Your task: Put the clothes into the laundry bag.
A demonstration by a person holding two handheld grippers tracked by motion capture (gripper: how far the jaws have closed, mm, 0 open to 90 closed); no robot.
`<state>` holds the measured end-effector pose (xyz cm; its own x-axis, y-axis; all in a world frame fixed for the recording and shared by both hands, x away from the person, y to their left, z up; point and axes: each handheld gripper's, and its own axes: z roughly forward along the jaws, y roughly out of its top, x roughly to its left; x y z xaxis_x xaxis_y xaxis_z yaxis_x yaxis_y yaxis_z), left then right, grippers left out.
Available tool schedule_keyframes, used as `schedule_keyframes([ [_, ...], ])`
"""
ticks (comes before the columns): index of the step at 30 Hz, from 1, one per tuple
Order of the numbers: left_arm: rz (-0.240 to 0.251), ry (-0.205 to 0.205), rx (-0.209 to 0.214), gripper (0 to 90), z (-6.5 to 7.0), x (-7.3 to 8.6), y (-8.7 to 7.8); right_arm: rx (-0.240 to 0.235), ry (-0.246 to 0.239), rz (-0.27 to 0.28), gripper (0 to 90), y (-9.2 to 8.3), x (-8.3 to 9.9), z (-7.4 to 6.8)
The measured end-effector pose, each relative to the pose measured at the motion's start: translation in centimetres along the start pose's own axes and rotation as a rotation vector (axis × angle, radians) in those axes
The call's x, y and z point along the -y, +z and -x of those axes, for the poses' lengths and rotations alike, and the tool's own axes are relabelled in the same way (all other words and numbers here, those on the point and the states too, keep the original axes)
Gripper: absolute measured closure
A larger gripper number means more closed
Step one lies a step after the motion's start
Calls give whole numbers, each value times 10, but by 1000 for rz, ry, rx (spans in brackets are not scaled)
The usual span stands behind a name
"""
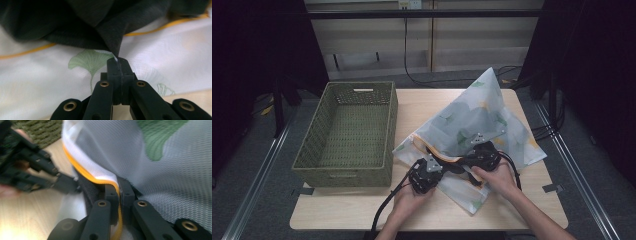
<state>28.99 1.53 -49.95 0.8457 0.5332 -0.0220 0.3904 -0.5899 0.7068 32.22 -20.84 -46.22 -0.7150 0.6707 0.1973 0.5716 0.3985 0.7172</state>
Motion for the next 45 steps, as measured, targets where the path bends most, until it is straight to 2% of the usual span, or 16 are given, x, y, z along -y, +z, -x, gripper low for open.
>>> schedule_keyframes([
  [5,27,10,81,900,18,2,2,30,6,-30,884,8,0,5],
  [7,21,28,92,900,24,3,1,48,9,-39,886,12,-1,8],
  [8,47,20,103,900,28,4,2,48,9,-39,887,14,-2,10],
  [14,40,26,144,900,40,0,5,82,-2,-56,888,22,-10,17],
  [22,21,50,171,900,60,-14,11,118,-9,-31,889,27,-19,30],
  [24,45,38,199,900,64,-17,13,122,-16,-24,889,30,-21,33],
  [25,21,51,203,900,65,-20,13,124,-15,-21,889,30,-22,34],
  [27,26,57,204,900,73,-25,19,146,-18,-8,889,31,-23,37],
  [28,17,58,227,900,74,-27,20,142,-15,-9,889,31,-23,38],
  [31,28,9,275,900,77,-31,27,151,-19,8,889,28,-22,41],
  [33,19,16,250,900,82,-32,29,168,-17,11,889,26,-20,42],
  [35,33,11,238,875,79,-31,29,146,-12,11,888,24,-17,43],
  [39,64,33,219,664,68,-29,11,133,-23,4,887,18,-12,38],
  [42,92,62,228,625,54,-26,-9,123,-22,10,885,10,-9,36],
  [44,100,63,195,619,47,-24,-15,118,-15,12,885,7,-8,35],
  [45,73,72,182,618,41,-22,-21,122,-14,16,884,5,-8,34],
])
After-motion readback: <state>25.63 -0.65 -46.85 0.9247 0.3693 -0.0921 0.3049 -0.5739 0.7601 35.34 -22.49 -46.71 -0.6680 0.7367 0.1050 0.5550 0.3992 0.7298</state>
